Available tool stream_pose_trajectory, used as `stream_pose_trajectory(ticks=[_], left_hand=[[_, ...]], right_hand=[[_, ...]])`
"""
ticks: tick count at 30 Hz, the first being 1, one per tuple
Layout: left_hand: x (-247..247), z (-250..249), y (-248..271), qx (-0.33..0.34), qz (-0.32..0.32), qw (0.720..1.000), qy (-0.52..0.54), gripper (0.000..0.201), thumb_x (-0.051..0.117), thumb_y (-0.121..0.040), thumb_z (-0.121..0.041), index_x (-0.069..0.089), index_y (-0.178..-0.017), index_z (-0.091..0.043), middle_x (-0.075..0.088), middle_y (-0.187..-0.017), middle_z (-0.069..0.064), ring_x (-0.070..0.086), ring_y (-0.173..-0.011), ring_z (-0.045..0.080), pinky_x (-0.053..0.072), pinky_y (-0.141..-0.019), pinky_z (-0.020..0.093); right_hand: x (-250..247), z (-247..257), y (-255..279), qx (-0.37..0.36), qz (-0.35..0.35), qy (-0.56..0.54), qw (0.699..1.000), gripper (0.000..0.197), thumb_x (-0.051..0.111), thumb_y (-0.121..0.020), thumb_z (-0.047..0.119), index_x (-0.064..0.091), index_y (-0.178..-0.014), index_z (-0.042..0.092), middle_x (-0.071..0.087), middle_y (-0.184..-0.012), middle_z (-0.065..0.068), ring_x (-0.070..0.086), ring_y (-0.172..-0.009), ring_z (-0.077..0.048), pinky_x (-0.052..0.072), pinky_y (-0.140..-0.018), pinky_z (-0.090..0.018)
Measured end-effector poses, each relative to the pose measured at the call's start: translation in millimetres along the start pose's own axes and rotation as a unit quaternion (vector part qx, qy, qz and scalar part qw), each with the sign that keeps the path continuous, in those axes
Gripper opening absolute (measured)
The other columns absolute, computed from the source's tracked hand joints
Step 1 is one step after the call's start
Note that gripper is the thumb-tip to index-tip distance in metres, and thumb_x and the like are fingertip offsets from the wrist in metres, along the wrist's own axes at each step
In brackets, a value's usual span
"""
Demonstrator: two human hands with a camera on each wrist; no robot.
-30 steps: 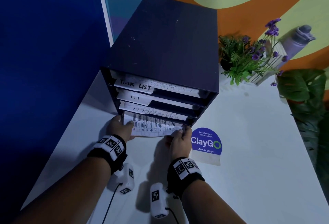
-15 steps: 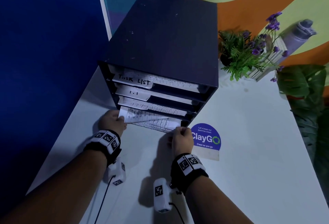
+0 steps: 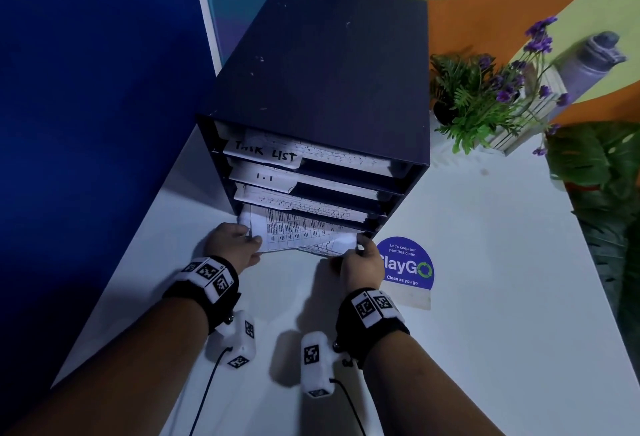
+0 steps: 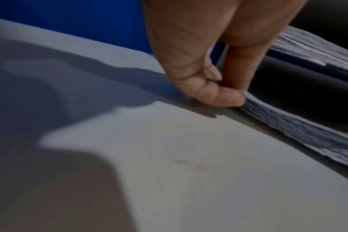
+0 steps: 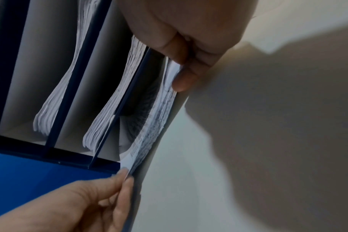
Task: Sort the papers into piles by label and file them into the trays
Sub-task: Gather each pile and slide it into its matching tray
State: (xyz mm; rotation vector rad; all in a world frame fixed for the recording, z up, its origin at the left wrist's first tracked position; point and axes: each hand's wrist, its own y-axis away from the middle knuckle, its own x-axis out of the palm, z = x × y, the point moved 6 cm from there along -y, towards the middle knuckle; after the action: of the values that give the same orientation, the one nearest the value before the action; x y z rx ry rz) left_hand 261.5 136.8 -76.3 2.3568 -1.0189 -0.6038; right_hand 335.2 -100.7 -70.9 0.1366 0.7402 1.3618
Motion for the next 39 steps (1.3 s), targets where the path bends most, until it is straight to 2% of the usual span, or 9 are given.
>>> stream_pose_trajectory(ticks=[3, 8, 13, 18, 22, 27, 31, 36, 39], left_hand=[[-18, -8, -2, 0.037, -0.021, 0.987, -0.155, 0.024, 0.056, -0.089, 0.000, 0.058, -0.071, -0.015, 0.064, -0.087, 0.013, 0.065, -0.072, 0.029, 0.055, -0.061, 0.032], [-45, 2, -11, 0.041, 0.021, 0.933, -0.358, 0.017, 0.046, -0.084, 0.002, 0.063, -0.082, 0.004, 0.068, -0.093, 0.023, 0.065, -0.091, 0.038, 0.048, -0.068, 0.030], [-31, -6, 1, 0.119, 0.025, 0.937, -0.326, 0.047, 0.045, -0.085, -0.011, 0.058, -0.128, -0.025, 0.063, -0.123, 0.004, 0.059, -0.109, 0.031, 0.051, -0.093, 0.042], [-14, -9, 17, 0.113, 0.049, 0.937, -0.327, 0.030, 0.046, -0.088, -0.013, 0.062, -0.114, -0.012, 0.066, -0.111, 0.012, 0.063, -0.100, 0.034, 0.050, -0.087, 0.032], [-26, 1, 31, 0.074, 0.045, 0.961, -0.263, 0.014, 0.053, -0.094, -0.015, 0.055, -0.081, -0.021, 0.058, -0.092, 0.014, 0.058, -0.090, 0.029, 0.047, -0.091, 0.037], [-30, 18, 41, 0.065, 0.067, 0.963, -0.255, 0.019, 0.058, -0.090, -0.031, 0.065, -0.100, -0.018, 0.067, -0.097, -0.003, 0.063, -0.093, 0.022, 0.049, -0.090, 0.033], [-21, 28, 55, 0.040, 0.084, 0.968, -0.232, 0.016, 0.057, -0.091, -0.012, 0.063, -0.104, -0.007, 0.068, -0.103, 0.010, 0.065, -0.096, 0.029, 0.053, -0.091, 0.040], [-34, 54, 59, 0.020, 0.088, 0.968, -0.233, 0.022, 0.059, -0.089, -0.020, 0.062, -0.105, -0.006, 0.068, -0.100, 0.009, 0.064, -0.090, 0.027, 0.052, -0.082, 0.034], [-53, 85, 46, 0.012, 0.059, 0.984, -0.165, 0.077, 0.075, -0.063, -0.048, 0.052, -0.131, -0.020, 0.062, -0.127, 0.004, 0.061, -0.111, 0.025, 0.049, -0.097, 0.043]], right_hand=[[-6, -8, 2, -0.011, 0.017, 0.006, 1.000, 0.040, 0.045, -0.090, 0.000, 0.060, -0.122, 0.018, 0.068, -0.101, -0.008, 0.060, -0.078, -0.022, 0.046, -0.072, -0.023], [-27, -29, 10, 0.021, 0.058, -0.021, 0.998, 0.040, 0.046, -0.081, -0.014, 0.066, -0.101, 0.015, 0.066, -0.070, -0.007, 0.060, -0.062, -0.022, 0.049, -0.050, -0.017], [-19, -10, 11, -0.002, 0.093, 0.022, 0.995, 0.026, 0.050, -0.094, 0.022, 0.062, -0.113, 0.009, 0.062, -0.107, -0.007, 0.058, -0.107, -0.028, 0.043, -0.091, -0.027], [4, -9, -2, 0.021, 0.159, 0.021, 0.987, 0.033, 0.068, -0.072, 0.008, 0.040, -0.081, 0.023, 0.063, -0.098, -0.022, 0.067, -0.083, -0.034, 0.058, -0.075, -0.051], [-25, -32, 26, 0.071, 0.234, -0.004, 0.970, 0.031, 0.064, -0.078, -0.009, 0.051, -0.099, 0.009, 0.058, -0.090, -0.035, 0.063, -0.079, -0.038, 0.050, -0.073, -0.071], [-51, -49, 55, 0.068, 0.342, 0.055, 0.936, 0.022, 0.069, -0.081, 0.001, 0.065, -0.103, 0.003, 0.066, -0.091, -0.019, 0.059, -0.082, -0.029, 0.051, -0.072, -0.040], [-46, -54, 26, 0.027, 0.265, 0.057, 0.962, 0.025, 0.069, -0.077, 0.022, 0.058, -0.098, 0.014, 0.069, -0.098, -0.017, 0.067, -0.090, -0.039, 0.054, -0.083, -0.058], [-68, -51, 58, 0.007, 0.279, 0.082, 0.957, 0.038, 0.059, -0.067, -0.015, 0.064, -0.094, 0.012, 0.067, -0.082, -0.018, 0.065, -0.074, -0.033, 0.058, -0.066, -0.045], [-85, -68, 76, 0.018, 0.315, 0.060, 0.947, 0.044, 0.041, -0.067, -0.020, 0.067, -0.087, 0.010, 0.060, -0.070, -0.016, 0.058, -0.059, -0.024, 0.046, -0.054, -0.031]])
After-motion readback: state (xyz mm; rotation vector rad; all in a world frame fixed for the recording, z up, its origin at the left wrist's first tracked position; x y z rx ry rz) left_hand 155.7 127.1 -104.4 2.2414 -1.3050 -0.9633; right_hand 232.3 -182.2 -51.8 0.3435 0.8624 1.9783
